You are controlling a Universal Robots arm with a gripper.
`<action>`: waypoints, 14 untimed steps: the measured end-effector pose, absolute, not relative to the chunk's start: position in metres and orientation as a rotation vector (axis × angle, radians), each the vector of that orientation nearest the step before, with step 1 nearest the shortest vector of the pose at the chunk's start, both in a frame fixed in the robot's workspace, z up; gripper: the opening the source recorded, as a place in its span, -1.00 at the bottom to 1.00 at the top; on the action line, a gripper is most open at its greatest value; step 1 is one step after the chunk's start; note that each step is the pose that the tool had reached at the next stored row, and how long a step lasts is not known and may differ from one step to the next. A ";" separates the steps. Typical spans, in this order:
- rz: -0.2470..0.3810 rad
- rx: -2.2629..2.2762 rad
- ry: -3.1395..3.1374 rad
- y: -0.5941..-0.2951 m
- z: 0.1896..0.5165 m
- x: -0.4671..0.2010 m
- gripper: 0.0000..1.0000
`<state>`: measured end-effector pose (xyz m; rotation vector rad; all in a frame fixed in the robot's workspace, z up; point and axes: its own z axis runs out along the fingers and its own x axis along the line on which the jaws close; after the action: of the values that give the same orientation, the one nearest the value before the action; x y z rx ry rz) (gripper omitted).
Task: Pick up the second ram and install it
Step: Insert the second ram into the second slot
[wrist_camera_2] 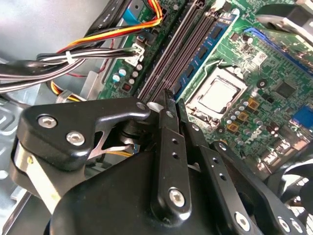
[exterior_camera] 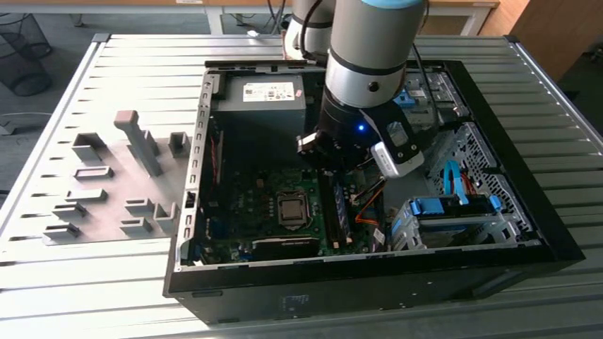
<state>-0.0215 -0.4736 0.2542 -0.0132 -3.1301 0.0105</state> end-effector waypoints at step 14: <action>0.010 -0.013 -3.128 -0.476 0.240 -0.022 -0.72</action>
<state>-0.0219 -0.4758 0.2400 -0.0135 -3.1283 0.0101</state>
